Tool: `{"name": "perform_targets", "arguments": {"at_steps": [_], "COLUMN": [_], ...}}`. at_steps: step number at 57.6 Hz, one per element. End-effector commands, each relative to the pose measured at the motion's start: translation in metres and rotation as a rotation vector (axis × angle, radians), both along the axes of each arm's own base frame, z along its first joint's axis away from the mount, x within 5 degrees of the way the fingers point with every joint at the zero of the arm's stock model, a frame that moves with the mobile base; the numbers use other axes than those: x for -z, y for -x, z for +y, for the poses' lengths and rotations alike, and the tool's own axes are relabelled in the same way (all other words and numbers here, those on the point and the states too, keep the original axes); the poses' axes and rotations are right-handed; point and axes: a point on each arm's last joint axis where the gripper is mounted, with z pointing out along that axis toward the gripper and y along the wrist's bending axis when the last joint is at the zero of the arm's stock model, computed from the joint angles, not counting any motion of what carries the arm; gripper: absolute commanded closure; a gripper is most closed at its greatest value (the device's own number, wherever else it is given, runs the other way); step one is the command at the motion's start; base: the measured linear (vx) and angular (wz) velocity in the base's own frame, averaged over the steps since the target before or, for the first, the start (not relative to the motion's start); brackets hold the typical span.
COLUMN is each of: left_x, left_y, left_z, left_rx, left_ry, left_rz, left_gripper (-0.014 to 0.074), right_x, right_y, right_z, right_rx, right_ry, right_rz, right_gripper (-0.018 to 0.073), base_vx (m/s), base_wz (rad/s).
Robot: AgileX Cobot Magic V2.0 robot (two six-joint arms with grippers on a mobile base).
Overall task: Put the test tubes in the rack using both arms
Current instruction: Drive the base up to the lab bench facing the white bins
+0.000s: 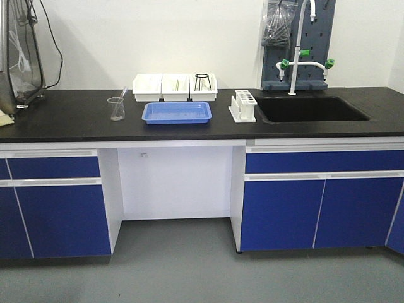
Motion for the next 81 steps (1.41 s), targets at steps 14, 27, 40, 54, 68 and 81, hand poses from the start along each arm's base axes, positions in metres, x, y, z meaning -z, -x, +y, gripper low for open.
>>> {"name": "perform_targets", "arguments": {"at_steps": [14,27,40,54,68,81], "left_x": [-0.0147,-0.0147,-0.0147,-0.0147,-0.0147,-0.0147], "left_y": [0.0009,0.0009,0.0009,0.0009,0.0009,0.0009], "left_z": [0.0004,0.0004,0.0004,0.0004,0.0004,0.0004], "left_rx": [-0.004,-0.004,-0.004,-0.004,-0.004,-0.004], "left_ry": [0.011,0.011,0.011,0.011,0.011,0.011], "left_rz": [-0.091,-0.091,-0.091,-0.091,-0.091,-0.091], "left_gripper": [0.0601,0.0601,0.0601,0.0601,0.0601,0.0601], "right_x": [-0.0041,-0.0041,-0.0041,-0.0041,-0.0041,-0.0041], "right_y": [0.0008,0.0008,0.0008,0.0008,0.0008,0.0008], "right_z": [0.0006,0.0006,0.0006,0.0006,0.0006,0.0006], "right_rx": [-0.007,-0.007,-0.007,-0.007,-0.007,-0.007], "right_ry": [0.01,0.01,0.01,0.01,0.01,0.01], "right_rz": [-0.086,-0.086,-0.086,-0.086,-0.086,-0.086], "right_gripper": [0.0568,0.0568,0.0568,0.0568,0.0568,0.0568], "base_vx": [0.42,0.43,0.43,0.46,0.48,0.49], "base_wz": [0.02,0.03,0.03,0.05,0.04,0.01]}}
